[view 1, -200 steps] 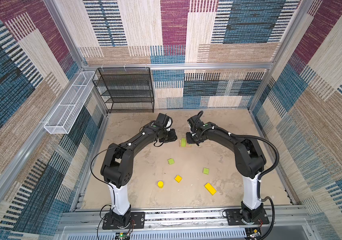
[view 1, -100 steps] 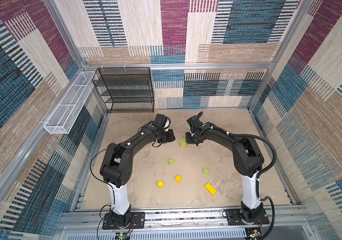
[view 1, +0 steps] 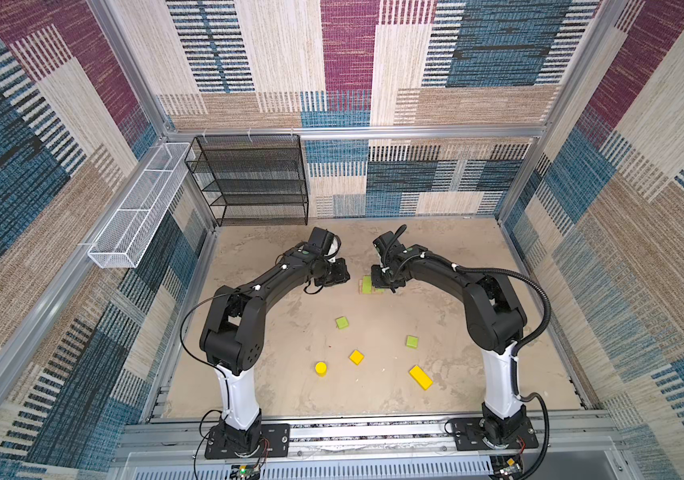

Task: Build the wood block tower
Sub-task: 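Carry the green block with the right gripper beside the green block on the stack, then lower the green block with the right gripper onto the wooden stack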

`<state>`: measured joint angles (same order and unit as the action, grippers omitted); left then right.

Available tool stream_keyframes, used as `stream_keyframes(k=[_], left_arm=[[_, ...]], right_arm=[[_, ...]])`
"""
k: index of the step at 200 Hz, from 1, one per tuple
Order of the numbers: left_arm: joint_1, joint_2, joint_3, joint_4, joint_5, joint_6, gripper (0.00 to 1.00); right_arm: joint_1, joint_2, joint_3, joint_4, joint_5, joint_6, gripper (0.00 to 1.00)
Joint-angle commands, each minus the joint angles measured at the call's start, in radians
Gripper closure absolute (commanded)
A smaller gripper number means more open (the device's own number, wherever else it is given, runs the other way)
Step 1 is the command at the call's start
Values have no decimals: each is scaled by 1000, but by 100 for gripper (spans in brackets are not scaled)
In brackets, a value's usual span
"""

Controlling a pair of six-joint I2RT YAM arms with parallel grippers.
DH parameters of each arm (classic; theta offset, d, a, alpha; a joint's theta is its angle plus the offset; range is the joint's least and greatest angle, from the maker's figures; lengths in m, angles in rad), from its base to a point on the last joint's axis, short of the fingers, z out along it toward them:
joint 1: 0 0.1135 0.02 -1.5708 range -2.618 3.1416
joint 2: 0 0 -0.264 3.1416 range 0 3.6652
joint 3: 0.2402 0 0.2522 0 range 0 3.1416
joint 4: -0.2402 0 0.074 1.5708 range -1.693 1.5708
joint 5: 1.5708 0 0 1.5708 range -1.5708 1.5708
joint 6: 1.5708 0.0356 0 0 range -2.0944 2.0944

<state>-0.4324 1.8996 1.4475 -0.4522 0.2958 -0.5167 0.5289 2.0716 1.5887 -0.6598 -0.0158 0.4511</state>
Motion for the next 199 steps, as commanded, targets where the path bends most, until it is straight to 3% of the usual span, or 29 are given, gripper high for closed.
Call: stream_keyframes(k=[1, 102, 199], left_arm=[[2, -3, -3, 14, 17, -5, 67], [2, -10, -3, 15, 29, -17, 68], [1, -14, -5, 14, 28, -19, 68]], right_arm=[[2, 6, 8, 11, 2, 17, 77], [5, 16, 41, 5, -2, 18, 69], [10, 5, 30, -4, 7, 30, 68]])
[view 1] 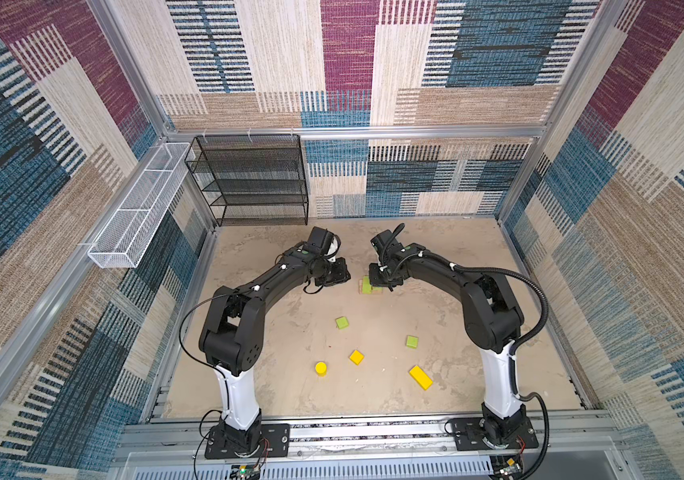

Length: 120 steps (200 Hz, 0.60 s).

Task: Build the wood block tower
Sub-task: 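Lower the green block with the right gripper onto the wooden stack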

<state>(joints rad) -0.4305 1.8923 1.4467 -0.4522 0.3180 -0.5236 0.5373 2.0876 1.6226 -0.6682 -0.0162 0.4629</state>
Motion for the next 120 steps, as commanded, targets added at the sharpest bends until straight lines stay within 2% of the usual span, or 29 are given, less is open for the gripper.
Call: stream_keyframes(k=[1, 120], left_arm=[[0, -6, -4, 15, 6, -12, 68], [0, -5, -4, 16, 8, -12, 68]], right_arm=[[1, -11, -4, 5, 8, 19, 68], [2, -9, -5, -1, 17, 28, 65]])
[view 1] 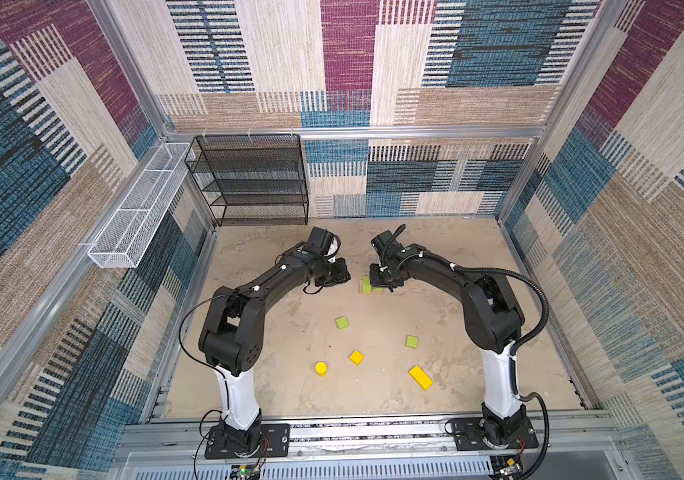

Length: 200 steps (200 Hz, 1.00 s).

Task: Build the wood block tower
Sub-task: 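Lower the green block with the right gripper onto the wooden stack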

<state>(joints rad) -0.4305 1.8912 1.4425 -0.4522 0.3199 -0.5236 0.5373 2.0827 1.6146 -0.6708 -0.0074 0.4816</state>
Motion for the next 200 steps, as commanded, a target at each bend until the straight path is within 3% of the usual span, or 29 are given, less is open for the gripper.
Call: stream_keyframes(k=[1, 200], left_arm=[[0, -4, 1, 16, 6, -12, 68], [-3, -4, -8, 41, 29, -24, 68]], right_arm=[[2, -4, 3, 1, 9, 9, 65], [2, -77, -10, -11, 47, 7, 58]])
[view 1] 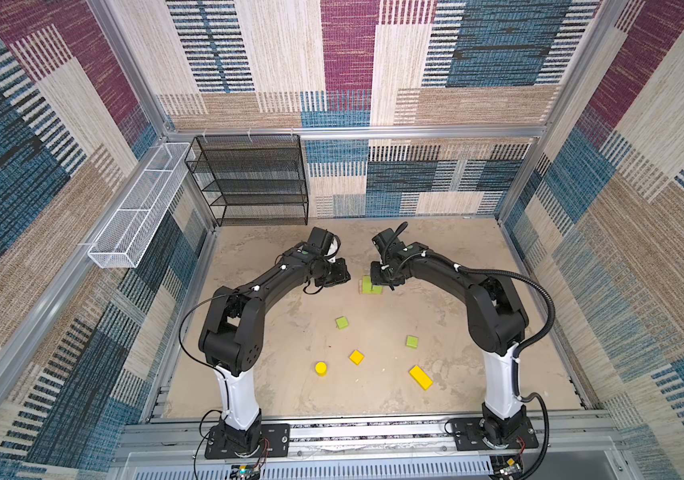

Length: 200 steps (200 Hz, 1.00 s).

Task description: Build the wood block tower

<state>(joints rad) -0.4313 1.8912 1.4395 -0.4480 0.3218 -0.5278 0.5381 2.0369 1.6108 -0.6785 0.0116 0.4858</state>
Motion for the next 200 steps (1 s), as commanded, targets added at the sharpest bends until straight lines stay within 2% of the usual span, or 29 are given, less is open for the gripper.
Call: stream_keyframes(k=[1, 52, 81, 200], left_arm=[[-2, -3, -5, 38, 28, -20, 68], [-27, 9, 2, 76, 53, -17, 64], [-38, 41, 26, 67, 48, -17, 60], [-55, 122, 82, 53, 26, -31, 65]], right_arm=[[2, -33, -6, -3, 28, 2, 58], [-3, -75, -83, 50, 40, -22, 54], [-15, -78, -124, 112, 2, -32, 54], [-67, -55, -170, 228, -132, -38, 53]])
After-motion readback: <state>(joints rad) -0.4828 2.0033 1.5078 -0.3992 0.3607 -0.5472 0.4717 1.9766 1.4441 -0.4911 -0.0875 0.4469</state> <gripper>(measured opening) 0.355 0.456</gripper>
